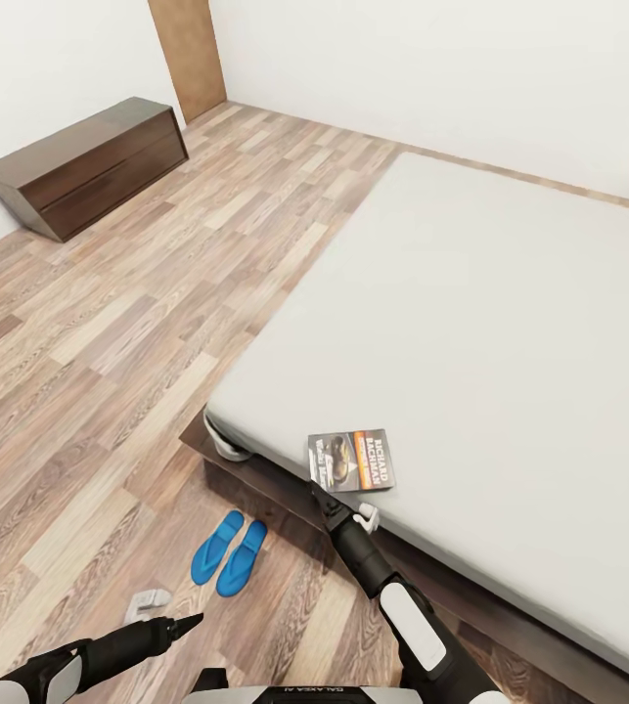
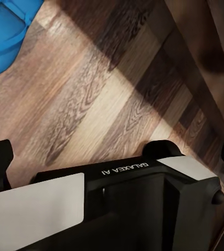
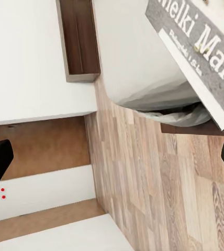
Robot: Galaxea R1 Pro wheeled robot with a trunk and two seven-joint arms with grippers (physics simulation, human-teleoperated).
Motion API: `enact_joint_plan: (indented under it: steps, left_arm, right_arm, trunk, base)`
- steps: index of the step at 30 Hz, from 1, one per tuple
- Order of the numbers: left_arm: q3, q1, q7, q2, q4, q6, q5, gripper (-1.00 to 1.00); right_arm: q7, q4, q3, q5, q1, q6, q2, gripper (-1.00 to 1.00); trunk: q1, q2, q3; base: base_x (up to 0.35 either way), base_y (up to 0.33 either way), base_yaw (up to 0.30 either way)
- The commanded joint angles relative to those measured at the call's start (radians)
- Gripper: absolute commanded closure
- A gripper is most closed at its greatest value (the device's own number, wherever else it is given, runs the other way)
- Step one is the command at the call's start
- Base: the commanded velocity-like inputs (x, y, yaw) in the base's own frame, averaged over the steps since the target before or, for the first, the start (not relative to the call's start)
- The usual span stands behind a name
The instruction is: In the bedroom, move the book from the bed onto either nightstand, and place the two sandals side by side next to the bed.
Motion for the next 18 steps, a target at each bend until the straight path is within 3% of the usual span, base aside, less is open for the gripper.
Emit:
enact_joint_plan:
  steps: [1,12,18]
  left_arm:
    - [-0.003,0.0,-0.003,0.0,0.001,0.0,0.006,-1.0]
    - [-0.003,0.0,-0.003,-0.001,0.001,0.001,0.006,-1.0]
    - [-0.003,0.0,-0.004,-0.001,0.001,0.003,0.006,-1.0]
  right_arm:
    - [0.003,0.0,0.001,-0.01,0.0,0.007,0.0,-1.0]
    - [0.003,-0.001,0.001,-0.01,0.0,0.007,0.0,-1.0]
    - [0.004,-0.001,0.001,-0.01,0.0,0.007,0.0,-1.0]
  trunk:
    - [0.0,0.0,0.0]
    - [0.0,0.0,0.0]
    - [0.023,-0.042,-0.019]
  base:
    - [0.015,0.0,0.0]
    - [0.002,0.0,0.0]
    - [0.0,0.0,0.0]
